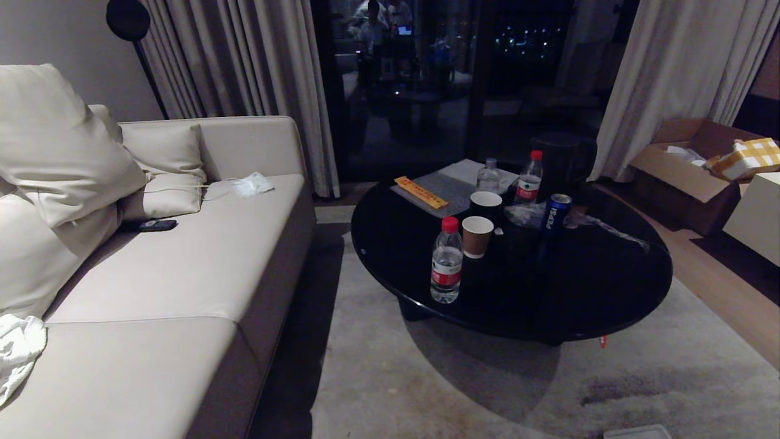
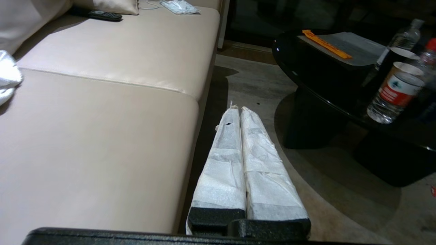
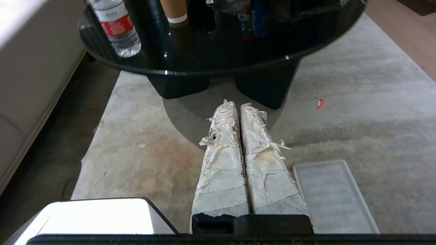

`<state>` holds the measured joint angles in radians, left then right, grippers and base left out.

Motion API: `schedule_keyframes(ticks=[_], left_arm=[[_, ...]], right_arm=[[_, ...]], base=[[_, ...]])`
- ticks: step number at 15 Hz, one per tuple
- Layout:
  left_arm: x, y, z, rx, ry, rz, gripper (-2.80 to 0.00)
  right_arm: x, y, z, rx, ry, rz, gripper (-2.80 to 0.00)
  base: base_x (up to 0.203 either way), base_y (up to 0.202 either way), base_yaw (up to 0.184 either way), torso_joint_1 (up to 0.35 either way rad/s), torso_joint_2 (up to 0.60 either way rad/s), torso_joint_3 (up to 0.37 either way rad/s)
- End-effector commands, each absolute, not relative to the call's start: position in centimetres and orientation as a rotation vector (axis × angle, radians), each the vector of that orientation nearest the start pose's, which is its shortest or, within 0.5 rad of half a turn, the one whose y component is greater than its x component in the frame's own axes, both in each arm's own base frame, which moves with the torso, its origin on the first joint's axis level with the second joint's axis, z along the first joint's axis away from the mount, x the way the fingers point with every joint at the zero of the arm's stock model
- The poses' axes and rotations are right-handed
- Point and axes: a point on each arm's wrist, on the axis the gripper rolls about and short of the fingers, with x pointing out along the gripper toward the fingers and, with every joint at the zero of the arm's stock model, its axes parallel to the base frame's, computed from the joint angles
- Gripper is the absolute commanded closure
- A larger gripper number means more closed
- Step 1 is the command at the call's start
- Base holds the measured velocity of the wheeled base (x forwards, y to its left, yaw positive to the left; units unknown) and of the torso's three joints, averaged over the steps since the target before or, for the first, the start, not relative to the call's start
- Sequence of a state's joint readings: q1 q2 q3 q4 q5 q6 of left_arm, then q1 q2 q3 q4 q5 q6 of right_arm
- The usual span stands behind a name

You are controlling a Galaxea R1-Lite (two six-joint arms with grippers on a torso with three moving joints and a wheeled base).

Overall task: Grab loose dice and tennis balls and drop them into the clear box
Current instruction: Close the lid

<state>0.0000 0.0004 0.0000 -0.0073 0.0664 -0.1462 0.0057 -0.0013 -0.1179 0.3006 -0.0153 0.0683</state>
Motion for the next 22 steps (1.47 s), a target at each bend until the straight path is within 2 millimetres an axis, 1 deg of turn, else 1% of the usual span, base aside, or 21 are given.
schedule_keyframes(ticks=[1,8,22], left_arm=[[-2.27,0.15,7.58,-0.147,-0.011,0.067,0.0],[-2.26,0.15,7.59,-0.147,-0.01,0.067,0.0],[-2.26,0.15,7.59,-0.147,-0.01,0.067,0.0]], right_arm=[[-3.46,-0.06,7.68,0.067,0.184,-0.016,0.0],[-3.46,-0.06,7.68,0.068,0.184,-0.016,0.0],[-3.46,-0.06,7.68,0.07,0.184,-0.017,0.0]], base=[[0.164,0.0,-0.001,0.002,0.0,0.0],[0.013,0.0,-0.012,0.001,0.0,0.0],[-0.001,0.011,-0.161,0.002,0.0,0.001]])
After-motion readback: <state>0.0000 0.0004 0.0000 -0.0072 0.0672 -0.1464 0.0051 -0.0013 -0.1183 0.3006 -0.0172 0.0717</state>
